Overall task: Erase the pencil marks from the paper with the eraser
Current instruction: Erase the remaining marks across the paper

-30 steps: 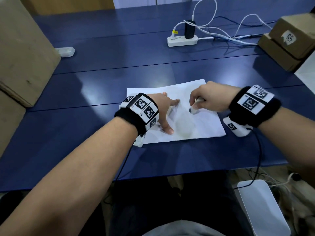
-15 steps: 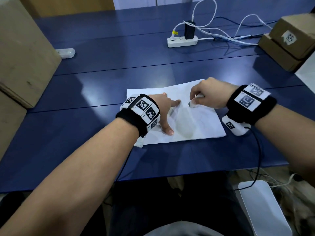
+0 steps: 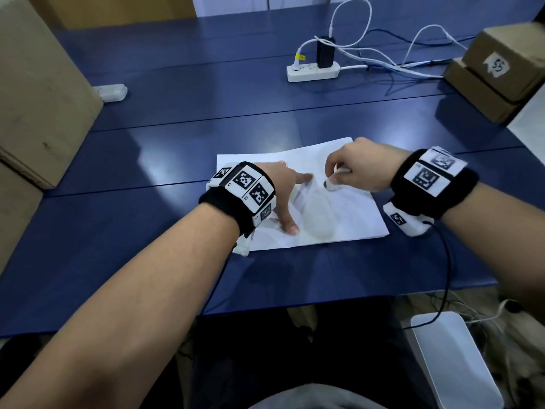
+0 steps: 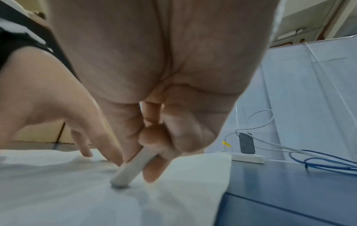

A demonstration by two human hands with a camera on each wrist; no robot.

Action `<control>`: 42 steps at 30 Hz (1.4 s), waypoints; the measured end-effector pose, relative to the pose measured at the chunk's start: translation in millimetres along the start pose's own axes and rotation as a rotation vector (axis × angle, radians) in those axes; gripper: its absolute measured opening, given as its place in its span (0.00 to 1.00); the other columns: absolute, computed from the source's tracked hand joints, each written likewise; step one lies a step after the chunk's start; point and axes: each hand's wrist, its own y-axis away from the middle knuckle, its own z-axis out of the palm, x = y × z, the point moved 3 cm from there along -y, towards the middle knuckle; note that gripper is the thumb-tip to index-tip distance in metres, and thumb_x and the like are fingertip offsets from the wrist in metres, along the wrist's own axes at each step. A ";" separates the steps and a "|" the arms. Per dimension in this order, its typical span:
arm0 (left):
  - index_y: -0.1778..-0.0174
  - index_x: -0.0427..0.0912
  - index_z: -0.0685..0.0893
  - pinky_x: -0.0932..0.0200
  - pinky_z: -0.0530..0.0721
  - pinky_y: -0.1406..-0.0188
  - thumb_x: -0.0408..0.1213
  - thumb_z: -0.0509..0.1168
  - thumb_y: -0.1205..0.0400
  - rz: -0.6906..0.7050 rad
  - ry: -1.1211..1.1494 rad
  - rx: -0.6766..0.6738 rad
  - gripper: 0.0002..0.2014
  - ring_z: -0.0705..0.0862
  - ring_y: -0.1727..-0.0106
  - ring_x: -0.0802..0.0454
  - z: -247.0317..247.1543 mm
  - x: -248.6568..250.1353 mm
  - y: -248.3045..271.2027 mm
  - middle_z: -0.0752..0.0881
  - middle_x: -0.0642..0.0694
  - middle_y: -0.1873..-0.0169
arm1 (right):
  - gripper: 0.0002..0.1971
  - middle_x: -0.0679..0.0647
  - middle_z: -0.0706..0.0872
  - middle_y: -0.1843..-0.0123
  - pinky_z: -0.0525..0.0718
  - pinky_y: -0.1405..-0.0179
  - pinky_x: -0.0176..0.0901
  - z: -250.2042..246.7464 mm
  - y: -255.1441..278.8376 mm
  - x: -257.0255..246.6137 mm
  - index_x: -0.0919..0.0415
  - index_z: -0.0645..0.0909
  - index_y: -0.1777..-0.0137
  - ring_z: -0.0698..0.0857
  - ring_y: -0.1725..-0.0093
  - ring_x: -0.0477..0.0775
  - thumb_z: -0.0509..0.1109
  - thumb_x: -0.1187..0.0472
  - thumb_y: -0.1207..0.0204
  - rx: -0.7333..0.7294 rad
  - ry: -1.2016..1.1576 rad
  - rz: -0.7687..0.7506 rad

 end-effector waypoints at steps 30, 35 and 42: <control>0.16 0.64 0.58 0.40 0.82 0.38 0.74 0.75 0.43 -0.025 0.040 0.077 0.59 0.78 0.31 0.43 0.1 6.8 6.1 0.65 0.48 0.27 | 0.04 0.44 0.83 0.68 0.80 0.62 0.39 2.3 12.2 -2.8 0.44 0.87 0.53 0.81 0.66 0.44 0.74 0.51 0.26 -0.204 -0.054 -0.093; 0.18 0.64 0.63 0.42 0.83 0.42 0.74 0.75 0.45 -0.034 0.060 0.091 0.57 0.80 0.34 0.42 -1.6 8.0 5.1 0.69 0.48 0.31 | 0.04 0.46 0.84 0.70 0.81 0.64 0.41 3.9 15.7 -5.7 0.44 0.88 0.52 0.83 0.68 0.52 0.75 0.51 0.26 -0.302 -0.060 -0.115; 0.23 0.62 0.69 0.50 0.77 0.54 0.73 0.76 0.45 -0.043 0.078 0.121 0.53 0.81 0.37 0.43 -4.1 9.7 4.0 0.70 0.48 0.34 | 0.05 0.39 0.80 0.68 0.77 0.61 0.40 -1.9 7.8 4.3 0.48 0.88 0.51 0.78 0.63 0.42 0.73 0.52 0.25 -0.069 -0.022 -0.051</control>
